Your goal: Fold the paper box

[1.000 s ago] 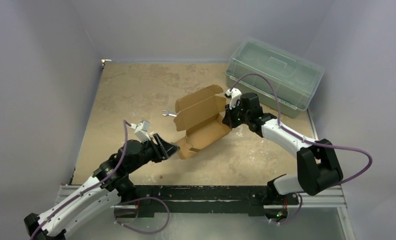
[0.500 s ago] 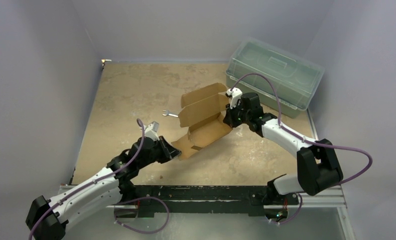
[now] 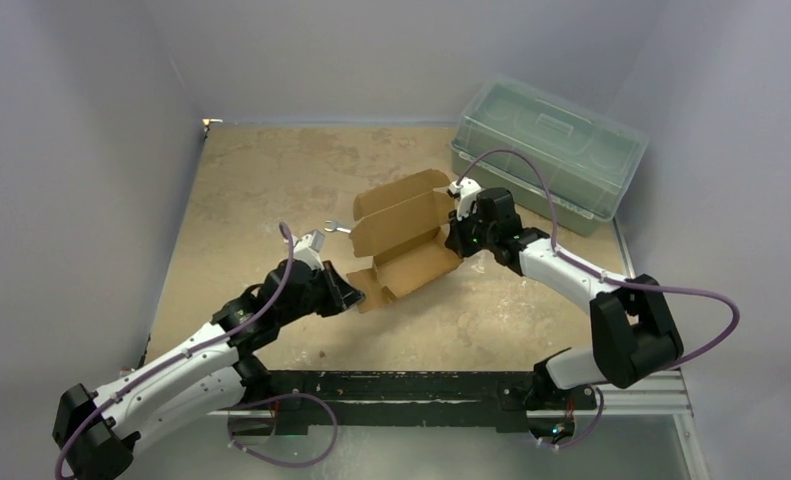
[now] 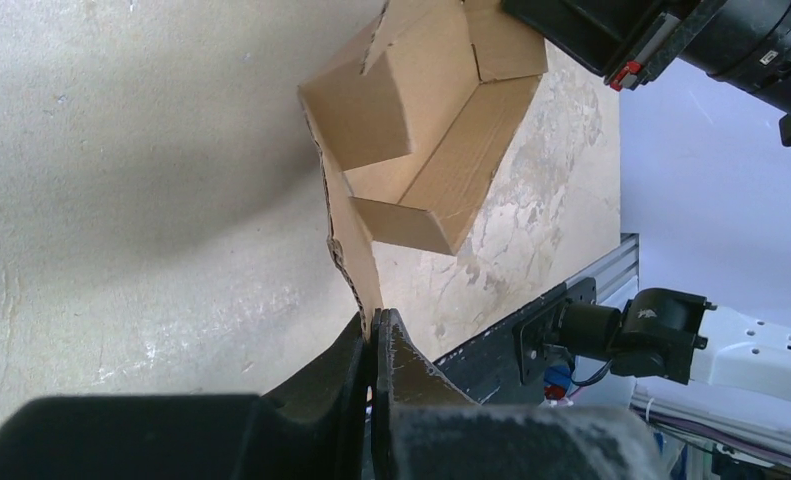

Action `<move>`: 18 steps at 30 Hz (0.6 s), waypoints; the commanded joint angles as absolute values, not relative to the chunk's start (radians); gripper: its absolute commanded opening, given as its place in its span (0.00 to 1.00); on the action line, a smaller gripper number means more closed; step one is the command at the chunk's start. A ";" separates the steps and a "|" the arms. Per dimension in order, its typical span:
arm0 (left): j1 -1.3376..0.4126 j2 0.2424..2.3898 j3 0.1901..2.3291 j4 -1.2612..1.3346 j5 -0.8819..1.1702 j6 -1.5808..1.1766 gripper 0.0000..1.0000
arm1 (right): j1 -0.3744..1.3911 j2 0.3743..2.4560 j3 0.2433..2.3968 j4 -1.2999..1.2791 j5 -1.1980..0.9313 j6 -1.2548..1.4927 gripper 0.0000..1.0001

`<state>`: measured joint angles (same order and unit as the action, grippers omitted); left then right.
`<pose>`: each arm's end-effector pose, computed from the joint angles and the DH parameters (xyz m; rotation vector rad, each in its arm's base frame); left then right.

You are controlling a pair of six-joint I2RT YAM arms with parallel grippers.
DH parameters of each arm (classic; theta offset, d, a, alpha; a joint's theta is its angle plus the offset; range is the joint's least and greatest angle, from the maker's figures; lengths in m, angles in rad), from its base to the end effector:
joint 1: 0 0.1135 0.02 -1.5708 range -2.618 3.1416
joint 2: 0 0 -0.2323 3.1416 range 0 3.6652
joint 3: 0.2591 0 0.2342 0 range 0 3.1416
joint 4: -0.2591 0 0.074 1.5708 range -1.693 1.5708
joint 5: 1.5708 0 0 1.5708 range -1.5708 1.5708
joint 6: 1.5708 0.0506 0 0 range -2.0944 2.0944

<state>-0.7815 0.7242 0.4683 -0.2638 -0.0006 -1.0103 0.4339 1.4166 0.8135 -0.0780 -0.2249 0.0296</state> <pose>0.1337 -0.1326 0.2063 -0.2607 2.2658 -1.0323 0.2680 0.1366 0.1864 -0.5771 2.2057 0.4995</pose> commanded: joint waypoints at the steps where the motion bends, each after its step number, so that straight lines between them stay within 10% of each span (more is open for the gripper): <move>1: -0.785 0.740 0.520 -0.265 0.003 -0.962 0.00 | 0.462 1.426 0.814 -0.051 -0.249 0.018 0.00; 18: -0.784 0.926 0.568 -0.157 0.028 -0.908 0.00 | 0.488 1.436 0.826 -0.089 -0.395 0.006 0.02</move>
